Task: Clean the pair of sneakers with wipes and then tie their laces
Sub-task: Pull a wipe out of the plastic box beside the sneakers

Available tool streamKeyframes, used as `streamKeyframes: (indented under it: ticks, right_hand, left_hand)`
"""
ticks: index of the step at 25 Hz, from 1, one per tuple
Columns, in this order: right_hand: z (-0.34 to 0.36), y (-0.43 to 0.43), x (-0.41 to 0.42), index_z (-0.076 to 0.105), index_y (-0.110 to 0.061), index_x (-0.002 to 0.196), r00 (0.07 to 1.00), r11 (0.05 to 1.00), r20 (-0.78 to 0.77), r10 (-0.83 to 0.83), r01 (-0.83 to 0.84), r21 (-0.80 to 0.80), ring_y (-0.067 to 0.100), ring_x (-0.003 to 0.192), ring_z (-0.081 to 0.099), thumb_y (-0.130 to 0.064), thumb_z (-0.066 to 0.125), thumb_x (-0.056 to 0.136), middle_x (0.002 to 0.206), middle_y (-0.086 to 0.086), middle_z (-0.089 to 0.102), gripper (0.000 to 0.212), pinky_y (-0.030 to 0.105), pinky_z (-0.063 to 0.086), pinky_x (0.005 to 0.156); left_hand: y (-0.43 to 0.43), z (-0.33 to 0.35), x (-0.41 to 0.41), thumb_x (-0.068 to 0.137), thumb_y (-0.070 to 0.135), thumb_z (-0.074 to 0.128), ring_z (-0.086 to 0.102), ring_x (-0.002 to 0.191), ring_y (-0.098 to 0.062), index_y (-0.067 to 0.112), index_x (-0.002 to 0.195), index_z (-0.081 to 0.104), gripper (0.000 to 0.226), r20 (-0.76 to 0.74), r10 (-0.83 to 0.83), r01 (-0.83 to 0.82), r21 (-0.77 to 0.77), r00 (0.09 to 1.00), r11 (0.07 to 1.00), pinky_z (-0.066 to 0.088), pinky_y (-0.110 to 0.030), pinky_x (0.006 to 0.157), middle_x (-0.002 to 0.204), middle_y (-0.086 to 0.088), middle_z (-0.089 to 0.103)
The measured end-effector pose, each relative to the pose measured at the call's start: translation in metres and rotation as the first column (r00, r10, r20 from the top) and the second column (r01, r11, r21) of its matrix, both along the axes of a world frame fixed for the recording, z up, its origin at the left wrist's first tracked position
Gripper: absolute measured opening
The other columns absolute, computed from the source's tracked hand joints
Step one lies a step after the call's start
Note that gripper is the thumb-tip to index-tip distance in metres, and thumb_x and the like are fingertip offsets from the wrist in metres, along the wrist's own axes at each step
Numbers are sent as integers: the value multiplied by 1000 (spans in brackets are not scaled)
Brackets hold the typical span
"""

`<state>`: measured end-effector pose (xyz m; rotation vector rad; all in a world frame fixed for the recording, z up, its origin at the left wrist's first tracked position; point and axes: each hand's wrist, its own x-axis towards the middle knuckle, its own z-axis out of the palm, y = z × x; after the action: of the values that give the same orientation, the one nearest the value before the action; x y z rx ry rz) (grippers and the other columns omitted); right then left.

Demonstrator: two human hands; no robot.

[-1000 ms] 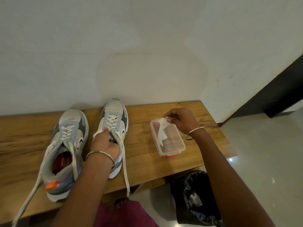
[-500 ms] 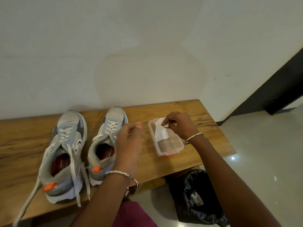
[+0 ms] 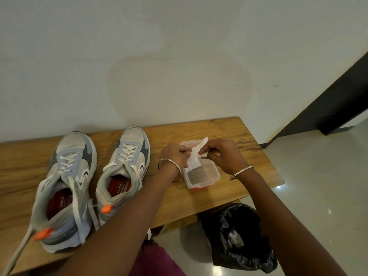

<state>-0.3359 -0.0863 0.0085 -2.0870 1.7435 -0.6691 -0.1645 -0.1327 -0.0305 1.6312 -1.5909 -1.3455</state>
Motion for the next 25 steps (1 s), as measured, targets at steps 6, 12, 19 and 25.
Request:
streamKeyframes:
  ticks: [6, 12, 19, 25]
  right_hand:
    - [42, 28, -34, 74, -17, 91, 984, 996, 162, -75, 83, -41, 6, 89, 68, -6, 74, 85, 90, -12, 72, 12, 22, 56, 83]
    - [69, 33, -36, 69, -15, 101, 887, 967, 423, -187, 243, -83, 23, 92, 65, -20, 62, 94, 98, 1, 70, 11, 42, 55, 78]
    - [72, 56, 8, 71, -21, 89, 880, 951, 364, -305, 304, 62, 14, 81, 63, -24, 59, 97, 84, -6, 69, 15, 40, 52, 72]
    - [63, 104, 60, 68, -10, 105, 155, 762, 751, -641, 240, 601, 28, 99, 71, -15, 57, 98, 105, 10, 75, 14, 45, 57, 87]
  left_hand:
    - [1, -6, -8, 99, 21, 60, 62, 118, -25, 21, 131, 66, 33, 553, -70, 255, -264, 830, 930, 49, -34, 98, 133, -6, 65]
    - [14, -8, -17, 101, 17, 52, 67, 106, -22, 21, 118, 68, 24, 779, -97, 459, -260, 620, 850, 55, -32, 81, 117, -2, 69]
    - [61, 30, 40, 94, 28, 61, 66, 78, -16, 20, 87, 73, 17, 279, 125, 22, -471, 952, 882, 51, -27, 68, 82, 4, 71]
    - [91, 58, 137, 89, 18, 66, 64, 75, -26, 11, 72, 70, 20, -409, 610, -556, 255, 679, 791, 56, -34, 78, 84, -7, 69]
